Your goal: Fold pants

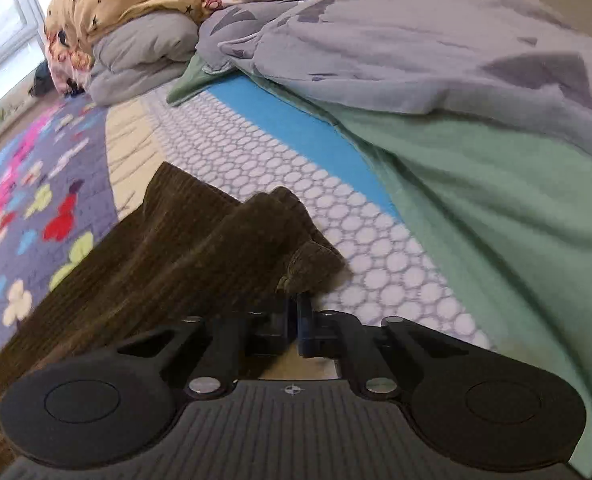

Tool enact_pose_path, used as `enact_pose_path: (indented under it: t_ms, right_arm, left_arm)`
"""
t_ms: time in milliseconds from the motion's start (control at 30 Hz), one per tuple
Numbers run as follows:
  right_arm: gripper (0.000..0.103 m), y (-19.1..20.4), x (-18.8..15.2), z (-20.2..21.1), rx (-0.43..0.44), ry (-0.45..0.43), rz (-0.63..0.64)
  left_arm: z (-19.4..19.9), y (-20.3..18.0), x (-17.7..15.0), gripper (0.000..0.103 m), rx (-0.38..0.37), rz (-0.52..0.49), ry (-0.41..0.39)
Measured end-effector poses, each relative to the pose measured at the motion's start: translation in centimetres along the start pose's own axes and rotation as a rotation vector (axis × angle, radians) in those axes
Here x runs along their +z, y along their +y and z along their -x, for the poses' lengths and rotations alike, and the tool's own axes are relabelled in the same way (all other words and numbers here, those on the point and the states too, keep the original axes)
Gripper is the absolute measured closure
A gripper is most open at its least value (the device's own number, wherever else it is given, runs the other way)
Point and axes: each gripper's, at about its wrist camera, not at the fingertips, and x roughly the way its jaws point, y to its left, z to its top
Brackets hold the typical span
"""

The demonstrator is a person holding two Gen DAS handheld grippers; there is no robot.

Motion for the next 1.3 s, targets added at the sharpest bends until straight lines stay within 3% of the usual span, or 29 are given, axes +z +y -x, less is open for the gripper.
enact_pose_path:
  t_ms: [67,133,167,200,233,267,333,400,500,567,633,767,867,933,967,1033,1100,1133,1167,1200,1267,1300]
  right_arm:
    - [0.102,-1.1,0.6,1.6,-0.037,-0.028,-0.015]
    - [0.103,-2.0,0.8,1.6,-0.2,-0.087,0.069]
    - [0.103,-2.9,0.8,0.7,-0.269,-0.047,0.08]
    - [0.103,-4.2,0.6,-0.1,-0.268,0.014,0.035]
    - [0.103,-4.9,0.4,-0.2,-0.236,0.034,0.006]
    - [0.102,-5.0,0.2,0.4,-0.229,0.006,-0.004]
    - [0.089,-4.0,0.3,1.7,-0.186,-0.037,-0.001]
    - [0.049,-2.1,1.0,2.9,-0.086,-0.087,0.015]
    - [0.039,2.6,2.8,3.7,0.034,-0.155,0.103]
    - [0.036,6.1,4.3,2.6,0.082,-0.131,0.163]
    - [0.033,8.9,5.4,0.8,0.109,-0.079,0.19]
    - [0.027,13.5,6.1,-3.6,0.109,0.055,0.172]
    - [0.026,16.1,5.1,-6.4,0.045,0.134,0.119]
    - [0.019,17.1,5.0,-8.5,-0.005,0.158,0.061]
    - [0.011,17.7,4.6,-8.9,-0.027,0.146,0.057]
    - [0.026,20.1,4.0,-9.4,-0.128,0.09,0.167]
    - [0.092,22.2,3.7,-9.2,-0.153,0.043,0.305]
    - [0.093,22.5,3.8,-9.1,-0.164,0.046,0.327]
    - [0.096,22.4,4.2,-8.9,-0.156,0.039,0.306]
    - [0.097,21.8,4.9,-8.2,-0.116,0.002,0.238]
    - [0.097,21.4,6.2,-6.7,-0.05,-0.097,0.173]
    - [0.097,21.8,6.5,-6.8,-0.036,-0.09,0.181]
  left_arm:
    - [0.6,-0.5,-0.4,0.061,-0.022,-0.05,-0.014]
    - [0.5,-0.5,-0.7,0.044,-0.02,-0.075,-0.02]
    - [0.2,-0.7,-0.6,0.032,-0.024,-0.074,-0.021]
    - [0.3,-0.5,-0.5,0.021,-0.031,-0.064,-0.028]
    - [0.5,-0.1,-0.2,0.017,-0.037,-0.038,-0.038]
    - [0.7,0.5,0.2,0.013,-0.047,-0.001,-0.051]
    - [1.6,2.9,0.8,0.012,-0.082,0.074,-0.094]
    - [1.8,5.3,1.9,0.0,-0.029,0.1,-0.118]
    - [1.0,9.2,3.4,0.0,0.114,0.07,-0.138]
    - [-0.6,12.0,4.1,0.0,0.179,0.028,-0.09]
    - [-2.3,14.9,4.5,0.0,0.196,-0.004,-0.032]
    - [-4.8,19.3,5.1,0.0,0.214,-0.055,0.031]
    - [-7.0,20.6,4.6,0.0,0.227,-0.159,0.099]
    - [-7.3,21.4,3.4,0.0,0.195,-0.158,0.083]
    - [-7.4,21.7,3.4,0.0,0.185,-0.15,0.072]
    - [-7.5,22.0,3.1,0.0,0.177,-0.135,0.05]
    - [-7.3,21.7,2.6,0.006,0.176,-0.173,0.009]
    - [-6.9,21.6,2.4,0.012,0.143,-0.185,-0.004]
    - [-6.4,21.7,2.4,0.027,0.095,-0.178,-0.006]
    - [-6.2,21.8,2.5,0.032,0.069,-0.161,-0.005]
    - [-6.0,22.0,2.7,0.03,0.106,-0.154,-0.02]
    - [-5.9,22.0,2.7,0.027,0.122,-0.159,-0.028]
